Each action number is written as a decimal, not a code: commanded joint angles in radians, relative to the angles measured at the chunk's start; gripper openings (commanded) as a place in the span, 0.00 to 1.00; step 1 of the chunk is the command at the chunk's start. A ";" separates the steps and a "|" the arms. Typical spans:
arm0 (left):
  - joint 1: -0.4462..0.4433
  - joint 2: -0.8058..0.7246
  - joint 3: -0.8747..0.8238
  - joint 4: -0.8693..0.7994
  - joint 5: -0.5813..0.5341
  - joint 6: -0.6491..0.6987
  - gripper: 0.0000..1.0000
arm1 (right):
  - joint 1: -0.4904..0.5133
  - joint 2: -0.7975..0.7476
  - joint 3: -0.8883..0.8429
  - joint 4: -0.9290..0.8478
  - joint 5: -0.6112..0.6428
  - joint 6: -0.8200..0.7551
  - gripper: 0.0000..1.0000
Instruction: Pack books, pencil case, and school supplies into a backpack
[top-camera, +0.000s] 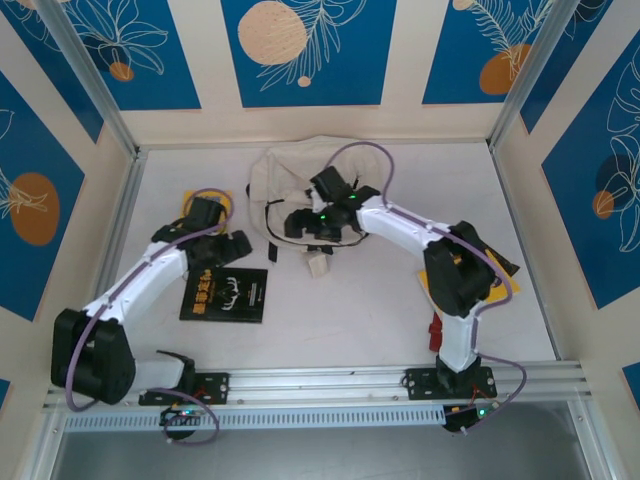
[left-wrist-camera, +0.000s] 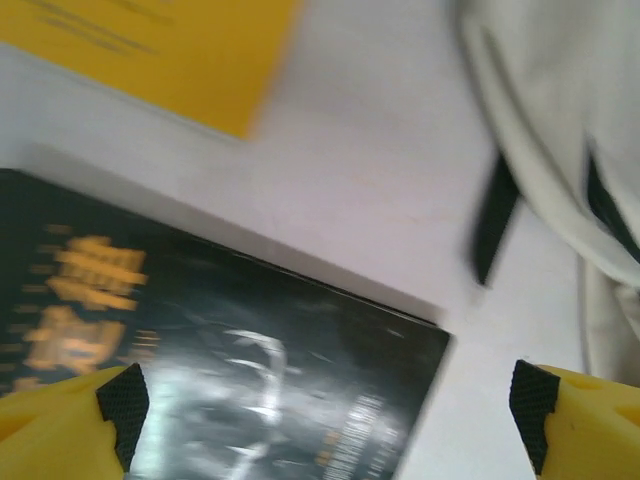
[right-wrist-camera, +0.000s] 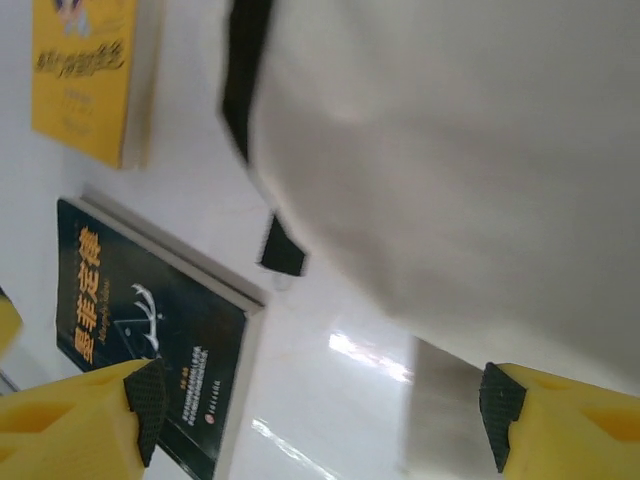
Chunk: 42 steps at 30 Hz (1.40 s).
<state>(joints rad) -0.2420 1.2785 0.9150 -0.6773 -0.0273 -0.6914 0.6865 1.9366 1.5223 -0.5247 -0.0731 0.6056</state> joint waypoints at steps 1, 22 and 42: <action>0.138 -0.053 -0.048 -0.077 0.014 0.082 0.95 | 0.073 0.116 0.136 -0.114 -0.027 -0.078 0.79; 0.351 -0.123 -0.128 -0.020 0.133 0.087 0.97 | 0.295 0.510 0.580 -0.440 0.306 -0.213 0.78; 0.342 -0.187 -0.175 -0.031 0.261 0.021 0.92 | 0.269 0.068 0.056 -0.363 0.275 -0.068 0.77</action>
<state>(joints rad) 0.0959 1.1095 0.7601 -0.6891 0.1871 -0.6468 0.9489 2.0521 1.5532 -0.9123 0.2371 0.5552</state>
